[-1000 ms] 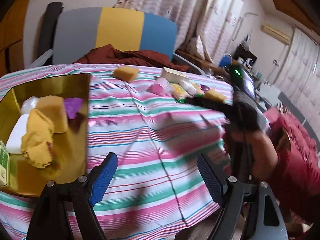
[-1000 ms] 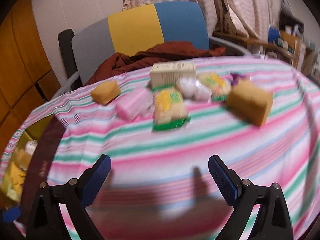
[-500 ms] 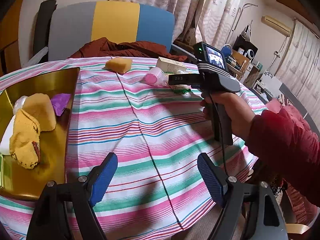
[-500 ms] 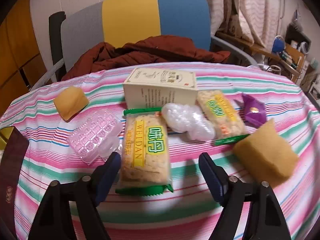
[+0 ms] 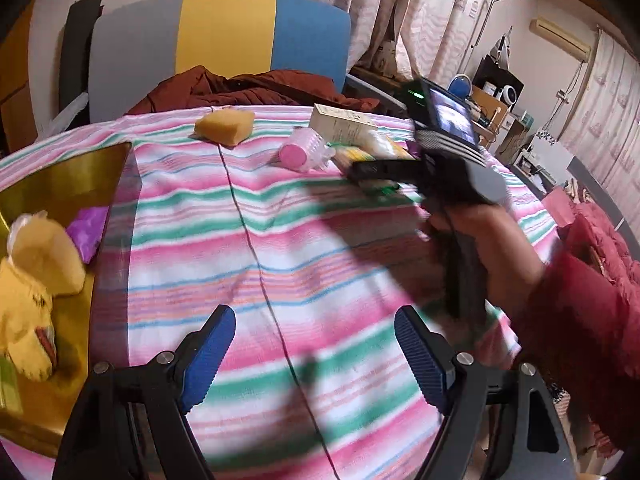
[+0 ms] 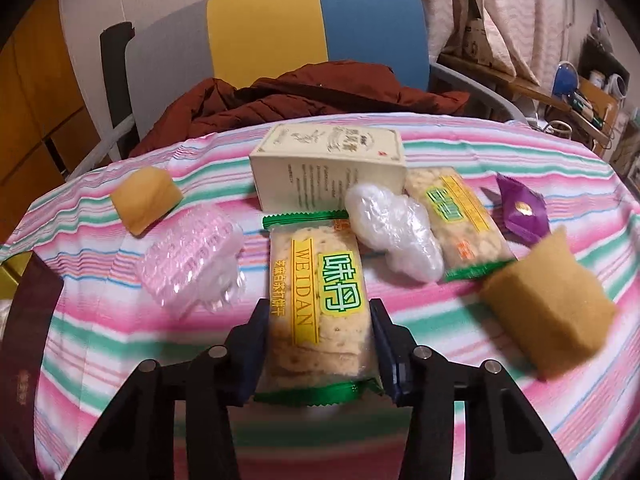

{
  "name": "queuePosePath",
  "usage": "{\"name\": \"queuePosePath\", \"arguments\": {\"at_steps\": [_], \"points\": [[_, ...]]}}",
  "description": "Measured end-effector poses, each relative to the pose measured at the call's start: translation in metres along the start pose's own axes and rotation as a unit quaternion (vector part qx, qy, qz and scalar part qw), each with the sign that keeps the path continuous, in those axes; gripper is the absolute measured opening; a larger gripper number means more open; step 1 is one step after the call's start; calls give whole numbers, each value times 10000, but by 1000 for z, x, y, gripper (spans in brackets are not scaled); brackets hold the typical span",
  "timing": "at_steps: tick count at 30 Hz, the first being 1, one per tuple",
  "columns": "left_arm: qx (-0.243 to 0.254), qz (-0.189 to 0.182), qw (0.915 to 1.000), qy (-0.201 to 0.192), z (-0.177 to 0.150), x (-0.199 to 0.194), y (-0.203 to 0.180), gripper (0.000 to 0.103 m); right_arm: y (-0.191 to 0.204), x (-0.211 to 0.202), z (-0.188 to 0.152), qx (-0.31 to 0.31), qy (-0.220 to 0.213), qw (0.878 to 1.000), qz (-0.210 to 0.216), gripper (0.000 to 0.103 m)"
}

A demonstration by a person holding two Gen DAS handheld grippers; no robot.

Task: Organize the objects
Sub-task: 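Grasp the pink hair roller with the left tool while the right tool grasps the WEIDAN biscuit pack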

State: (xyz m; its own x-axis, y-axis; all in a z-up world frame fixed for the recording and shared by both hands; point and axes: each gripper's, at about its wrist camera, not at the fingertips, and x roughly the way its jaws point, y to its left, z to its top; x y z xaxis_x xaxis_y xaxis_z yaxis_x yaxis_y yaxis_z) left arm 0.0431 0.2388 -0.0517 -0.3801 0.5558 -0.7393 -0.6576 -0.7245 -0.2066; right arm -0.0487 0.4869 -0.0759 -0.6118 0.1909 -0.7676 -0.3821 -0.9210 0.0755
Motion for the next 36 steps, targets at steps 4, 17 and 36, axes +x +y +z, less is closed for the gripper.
{"name": "queuePosePath", "arguments": {"at_steps": [4,17,36], "points": [[76,141,9999,15,27,18,0,83,-8,-12,-14,-3,0,10000,36,48],[1096,652,9918,70,122,116,-18,84,-18,-20,-28,215,-222,9995,46,48],[1078,575,9924,106,143,175,-6,62,-21,-18,-30,298,-348,9989,46,48]]}}
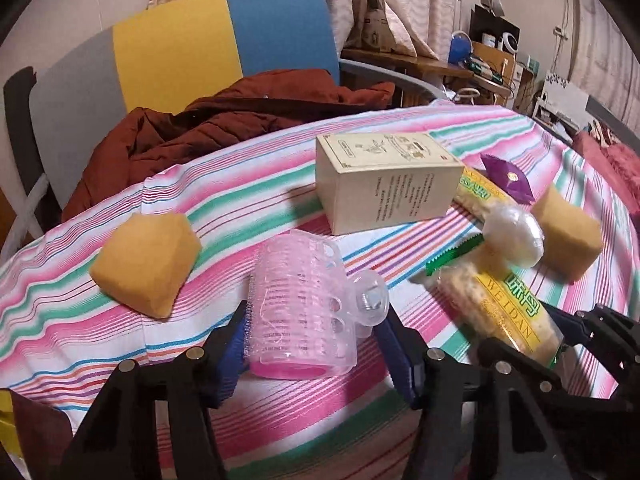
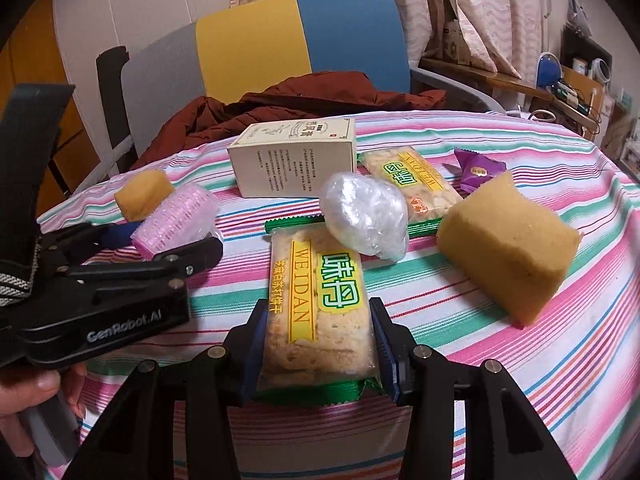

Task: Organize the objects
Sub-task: 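Grasp the pink hair roller with the left tool while the right tool grasps the WEIDAN biscuit pack, then carry the hair roller and biscuit pack over the gold tray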

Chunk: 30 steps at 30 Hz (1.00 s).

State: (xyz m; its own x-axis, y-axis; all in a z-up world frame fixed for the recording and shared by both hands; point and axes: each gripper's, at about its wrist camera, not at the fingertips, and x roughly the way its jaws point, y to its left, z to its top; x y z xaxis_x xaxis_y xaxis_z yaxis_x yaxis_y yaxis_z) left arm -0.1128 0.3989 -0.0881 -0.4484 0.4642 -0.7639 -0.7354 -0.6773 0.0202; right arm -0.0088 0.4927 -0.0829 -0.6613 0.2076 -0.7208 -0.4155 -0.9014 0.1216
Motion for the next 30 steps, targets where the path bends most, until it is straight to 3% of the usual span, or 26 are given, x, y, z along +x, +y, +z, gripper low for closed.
{"name": "queuePosePath", "arguments": {"at_steps": [6,12,18,30], "points": [[-16,-18,10000,-74,-2,0,0,61,1,0,0,-39,0,10000,-48,48],[-36,336,9990,-280,-12,-11,-4,60,3,-1,-1,-106,-27,9999,-112,48],[-288,590,9939,-890,-32,-48,-3,60,6,-3,-1,-184,-86,9998,-85,48],[-643,460,9895,-1213,-77,-96,0,60,34,-20,-9,-859,-365,9956,2,48]]}}
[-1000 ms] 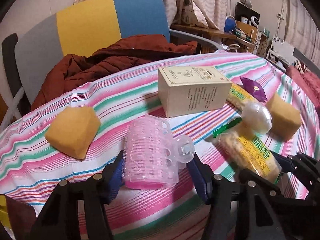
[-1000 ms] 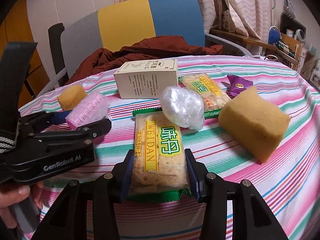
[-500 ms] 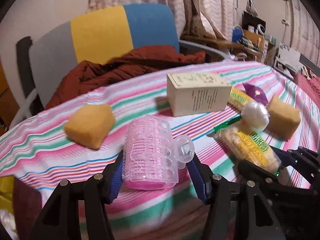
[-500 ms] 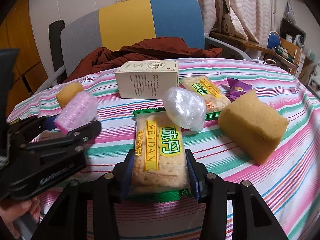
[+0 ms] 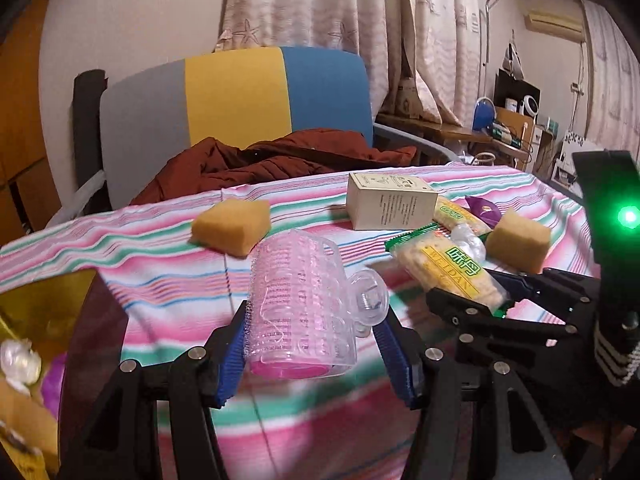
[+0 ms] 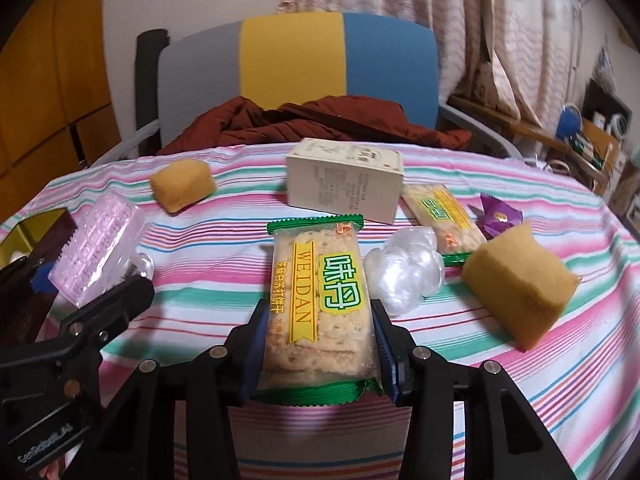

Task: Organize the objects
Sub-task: 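Carry the hair roller and biscuit pack over the gold tray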

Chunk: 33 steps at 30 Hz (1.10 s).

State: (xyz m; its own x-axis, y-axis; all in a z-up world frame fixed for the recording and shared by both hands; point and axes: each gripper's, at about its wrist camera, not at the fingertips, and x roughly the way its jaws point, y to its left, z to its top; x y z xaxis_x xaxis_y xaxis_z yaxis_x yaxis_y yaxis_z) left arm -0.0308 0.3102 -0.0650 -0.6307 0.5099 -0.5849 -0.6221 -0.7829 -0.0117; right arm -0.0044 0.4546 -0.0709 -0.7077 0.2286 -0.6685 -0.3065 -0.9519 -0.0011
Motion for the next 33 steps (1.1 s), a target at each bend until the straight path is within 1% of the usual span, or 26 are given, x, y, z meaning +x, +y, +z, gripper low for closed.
{"name": "queuePosePath", "arguments": {"at_steps": [2,8,11,14,16,18,21,25,28,33], "points": [[-53,-1,10000,-30,-5,-6,2,60,3,-3,-2,-16,-7,10000,10,48],[-36,-32,9999,-156,-21,-30,2,60,0,-13,-10,255,24,9997,12,48],[-87,-71,9999,-102,-29,-37,5,60,3,-18,-16,314,50,9995,40,48],[-342,-72,9994,-46,-35,-46,14,60,13,-23,-24,263,150,9994,150,48],[-505,-157,9986,-35,-40,-54,22,60,19,-25,-30,262,203,9992,232,48],[-587,-181,9981,-1,-47,-64,29,60,26,-32,-36,273,172,9990,305,48],[-701,-377,9968,-21,-55,-83,37,60,35,-42,-43,415,161,9977,505,48],[-786,-463,9957,-163,-61,-113,50,60,55,-54,-44,558,164,9949,825,48],[-997,-545,9933,-223,-62,-131,64,60,74,-67,-40,527,86,9931,1040,48],[-1345,-488,9894,-236,-68,-155,91,60,105,-87,-33,472,26,9884,1445,48]]}}
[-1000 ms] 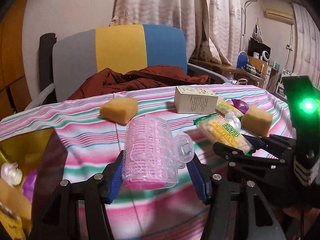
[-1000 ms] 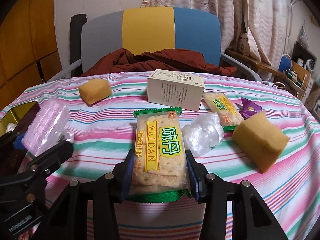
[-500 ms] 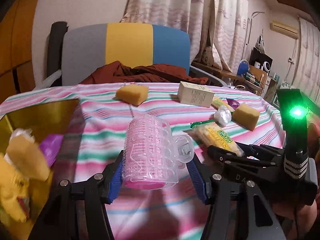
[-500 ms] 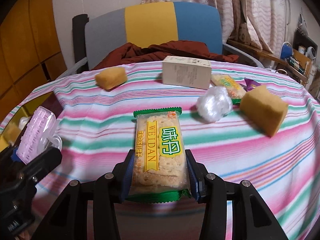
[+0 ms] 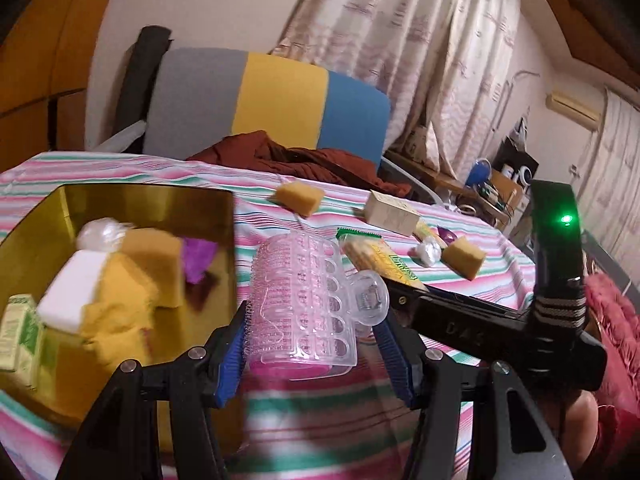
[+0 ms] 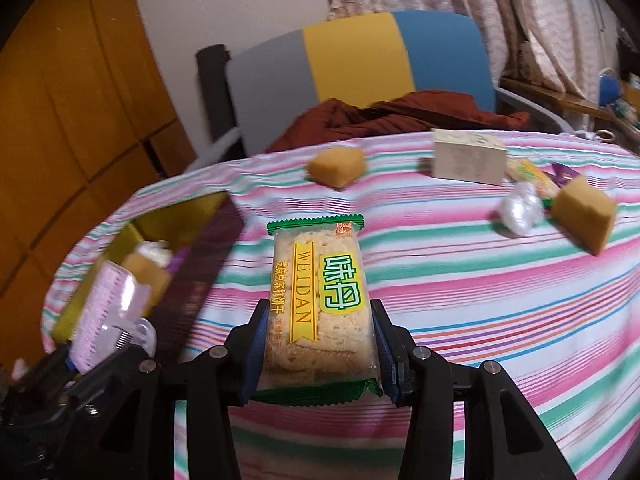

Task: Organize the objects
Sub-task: 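Carry the hair roller and biscuit pack over the gold tray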

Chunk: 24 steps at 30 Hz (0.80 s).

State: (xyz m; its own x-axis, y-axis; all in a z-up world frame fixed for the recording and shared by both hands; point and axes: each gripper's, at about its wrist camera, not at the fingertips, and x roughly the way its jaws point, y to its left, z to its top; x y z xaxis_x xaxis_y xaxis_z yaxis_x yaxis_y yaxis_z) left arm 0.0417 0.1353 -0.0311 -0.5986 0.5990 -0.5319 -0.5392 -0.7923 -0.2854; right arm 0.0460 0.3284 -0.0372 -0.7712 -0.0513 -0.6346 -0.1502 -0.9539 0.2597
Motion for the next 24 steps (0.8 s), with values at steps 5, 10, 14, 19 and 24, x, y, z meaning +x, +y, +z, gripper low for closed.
{"name": "queuePosePath", "arguments": {"at_steps": [5,10,14,19,24], "points": [[-177,237,9995,-78,5,-21,27,60,36,-7,3,13,75,9988,491,48],[-299,632,9975,-73,10,-37,63,60,79,-5,4,-83,290,9949,959,48],[-493,945,9942,109,11,-40,93,60,110,0,2,-122,454,9927,1112,48],[-682,1145,9900,455,4,-32,112,60,129,13,-1,-58,638,9922,1066,48],[-583,1121,9897,670,-4,-22,116,60,135,22,-3,-38,677,9925,1019,55]]}}
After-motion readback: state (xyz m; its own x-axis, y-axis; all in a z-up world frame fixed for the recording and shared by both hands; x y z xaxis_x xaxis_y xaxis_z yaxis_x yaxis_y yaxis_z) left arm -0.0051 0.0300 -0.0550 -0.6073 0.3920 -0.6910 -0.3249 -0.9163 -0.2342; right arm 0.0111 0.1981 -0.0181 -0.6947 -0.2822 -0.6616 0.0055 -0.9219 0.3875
